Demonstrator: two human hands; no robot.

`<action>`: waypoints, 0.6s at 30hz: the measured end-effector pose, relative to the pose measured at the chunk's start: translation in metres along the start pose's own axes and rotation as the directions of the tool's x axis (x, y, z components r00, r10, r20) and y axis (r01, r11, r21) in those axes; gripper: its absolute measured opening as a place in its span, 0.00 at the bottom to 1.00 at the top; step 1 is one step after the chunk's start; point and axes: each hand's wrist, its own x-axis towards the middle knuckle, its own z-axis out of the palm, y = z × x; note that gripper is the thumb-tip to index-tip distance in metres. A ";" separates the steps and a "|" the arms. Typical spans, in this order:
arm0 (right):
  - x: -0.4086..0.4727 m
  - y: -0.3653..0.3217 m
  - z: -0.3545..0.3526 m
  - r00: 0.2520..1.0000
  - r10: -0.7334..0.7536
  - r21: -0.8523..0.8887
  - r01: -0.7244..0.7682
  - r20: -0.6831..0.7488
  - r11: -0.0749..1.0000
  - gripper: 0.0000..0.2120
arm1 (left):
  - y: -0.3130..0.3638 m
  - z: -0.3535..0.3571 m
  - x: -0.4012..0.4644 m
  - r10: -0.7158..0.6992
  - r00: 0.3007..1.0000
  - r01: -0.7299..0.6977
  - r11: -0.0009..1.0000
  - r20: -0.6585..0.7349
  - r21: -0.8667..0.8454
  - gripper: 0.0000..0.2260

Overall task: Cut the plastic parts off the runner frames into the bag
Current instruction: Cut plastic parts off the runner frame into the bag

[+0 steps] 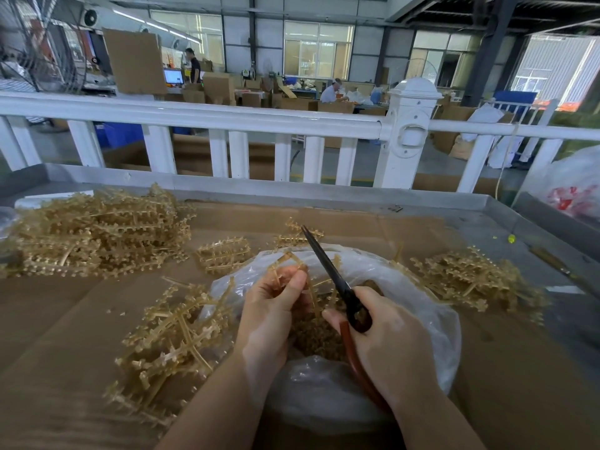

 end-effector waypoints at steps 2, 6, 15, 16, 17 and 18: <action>0.000 0.000 0.000 1.000 0.005 -0.015 -0.005 0.011 1.000 0.21 | 0.001 -0.001 0.001 -0.008 0.998 0.012 0.999 0.066 -0.049 0.05; 0.000 0.002 0.000 1.000 0.011 0.003 -0.011 -0.014 1.000 0.17 | 0.005 -0.002 0.002 0.008 0.983 0.026 0.982 0.182 -0.185 0.16; 0.000 0.000 0.000 1.000 0.002 -0.004 -0.002 -0.020 1.000 0.19 | 0.004 -0.002 -0.002 0.037 0.998 -0.038 0.999 0.045 0.018 0.06; 0.000 0.001 0.000 1.000 0.006 -0.006 -0.007 -0.021 1.000 0.18 | 0.004 -0.003 -0.002 0.039 0.997 -0.040 0.999 0.059 0.008 0.08; 0.000 0.001 0.000 1.000 0.013 -0.007 -0.013 -0.022 1.000 0.17 | 0.005 -0.004 -0.002 0.037 0.996 -0.035 0.999 0.084 -0.015 0.09; 0.000 0.001 0.000 1.000 0.020 -0.006 -0.020 -0.021 1.000 0.15 | 0.005 -0.005 -0.002 0.033 0.993 -0.027 0.998 0.111 -0.049 0.09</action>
